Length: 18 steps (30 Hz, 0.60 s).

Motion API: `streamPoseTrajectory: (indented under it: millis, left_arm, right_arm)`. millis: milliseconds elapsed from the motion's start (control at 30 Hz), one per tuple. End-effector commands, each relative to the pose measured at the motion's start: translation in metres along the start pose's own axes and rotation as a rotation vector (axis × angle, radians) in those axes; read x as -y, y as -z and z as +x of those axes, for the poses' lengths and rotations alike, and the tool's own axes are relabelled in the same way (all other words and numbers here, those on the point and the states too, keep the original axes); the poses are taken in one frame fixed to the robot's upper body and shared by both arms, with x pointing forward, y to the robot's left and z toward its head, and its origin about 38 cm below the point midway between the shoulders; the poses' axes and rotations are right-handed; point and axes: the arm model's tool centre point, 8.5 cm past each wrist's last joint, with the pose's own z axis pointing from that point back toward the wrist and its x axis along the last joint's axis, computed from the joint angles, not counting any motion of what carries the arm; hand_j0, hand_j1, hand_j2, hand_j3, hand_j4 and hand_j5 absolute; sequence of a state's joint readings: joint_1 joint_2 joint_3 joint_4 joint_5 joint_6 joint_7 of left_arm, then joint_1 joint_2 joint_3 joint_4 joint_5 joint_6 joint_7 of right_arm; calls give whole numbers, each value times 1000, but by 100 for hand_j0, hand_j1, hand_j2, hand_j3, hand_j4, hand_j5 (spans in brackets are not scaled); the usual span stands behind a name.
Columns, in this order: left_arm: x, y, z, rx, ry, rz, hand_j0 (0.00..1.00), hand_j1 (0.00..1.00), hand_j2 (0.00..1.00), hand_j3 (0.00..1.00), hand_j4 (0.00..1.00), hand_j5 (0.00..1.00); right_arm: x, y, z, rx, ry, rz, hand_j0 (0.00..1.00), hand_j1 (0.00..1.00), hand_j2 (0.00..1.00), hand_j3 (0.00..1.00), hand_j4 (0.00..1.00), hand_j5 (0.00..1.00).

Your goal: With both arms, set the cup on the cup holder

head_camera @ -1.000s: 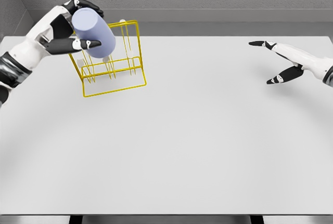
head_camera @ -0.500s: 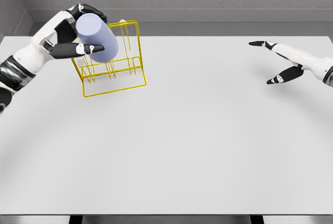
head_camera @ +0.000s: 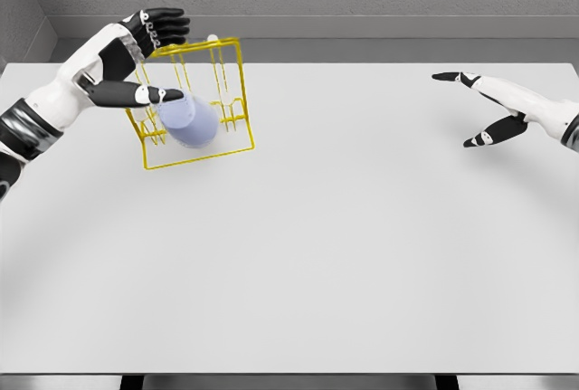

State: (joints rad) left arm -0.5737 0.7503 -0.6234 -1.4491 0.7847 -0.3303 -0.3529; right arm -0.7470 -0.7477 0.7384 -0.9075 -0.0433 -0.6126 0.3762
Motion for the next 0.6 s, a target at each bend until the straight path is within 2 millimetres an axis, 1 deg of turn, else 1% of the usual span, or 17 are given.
streamPoseTrajectory:
  millis: [0, 100, 133, 167, 200, 233, 267, 300, 333, 367, 400, 433, 467, 500, 567]
  left_arm:
    - [-1, -1, 1, 0, -1, 2, 92, 92, 92, 92, 92, 92]
    - [-1, -2, 0, -1, -3, 2, 92, 92, 92, 92, 92, 92]
    - [1, -1, 2, 5, -1, -4, 92, 92, 92, 92, 92, 92]
    - [3, -1, 4, 13, -3, -18, 92, 92, 92, 92, 92, 92]
    - [6, -2, 12, 26, 11, -39, 92, 92, 92, 92, 92, 92]
    - [13, -8, 18, 34, 18, -76, 92, 92, 92, 92, 92, 92]
    - [17, -14, 29, 38, 41, -136, 93, 93, 93, 93, 93, 93]
    - [23, -15, 34, 43, 52, -186, 98, 98, 98, 98, 98, 98]
    - [24, -21, 41, 50, 78, -242, 100, 100, 100, 100, 100, 100]
    - [22, -26, 53, 92, 118, -262, 100, 100, 100, 100, 100, 100]
    - [25, -32, 60, 135, 139, -270, 100, 100, 100, 100, 100, 100]
    - [29, -40, 61, 166, 155, -279, 100, 100, 100, 100, 100, 100]
    - [26, -52, 63, 172, 188, -288, 100, 100, 100, 100, 100, 100]
    - [26, -64, 60, 164, 193, -288, 100, 100, 100, 100, 100, 100]
    - [31, -67, 55, 152, 208, -305, 100, 100, 100, 100, 100, 100]
  right_arm:
    - [1, 0, 0, 0, 6, -5, 100, 100, 100, 100, 100, 100]
    - [1, 0, 0, 0, 6, -5, 100, 100, 100, 100, 100, 100]
    - [-8, 13, 7, 27, 20, 3, 100, 100, 100, 100, 100, 100]
    - [-6, 10, 3, 15, 23, -4, 100, 100, 100, 100, 100, 100]
    - [-7, 9, 0, 4, 29, -6, 100, 100, 100, 100, 100, 100]
    - [-7, 9, 0, 5, 30, -6, 100, 100, 100, 100, 100, 100]
    - [-7, 9, 0, 5, 30, -6, 100, 100, 100, 100, 100, 100]
    - [-7, 9, 0, 5, 30, -6, 100, 100, 100, 100, 100, 100]
    - [-7, 9, 0, 4, 30, -8, 100, 100, 100, 100, 100, 100]
    - [-6, 8, -1, 1, 30, -8, 100, 100, 100, 100, 100, 100]
    - [-6, 8, -1, 1, 29, -9, 100, 100, 100, 100, 100, 100]
    - [-4, 9, 0, 3, 27, -11, 100, 100, 100, 100, 100, 100]
    - [-4, 8, -1, 1, 28, -11, 100, 100, 100, 100, 100, 100]
    - [-4, 8, -1, 0, 28, -11, 100, 100, 100, 100, 100, 100]
    - [-3, 8, -1, -1, 27, -12, 100, 100, 100, 100, 100, 100]
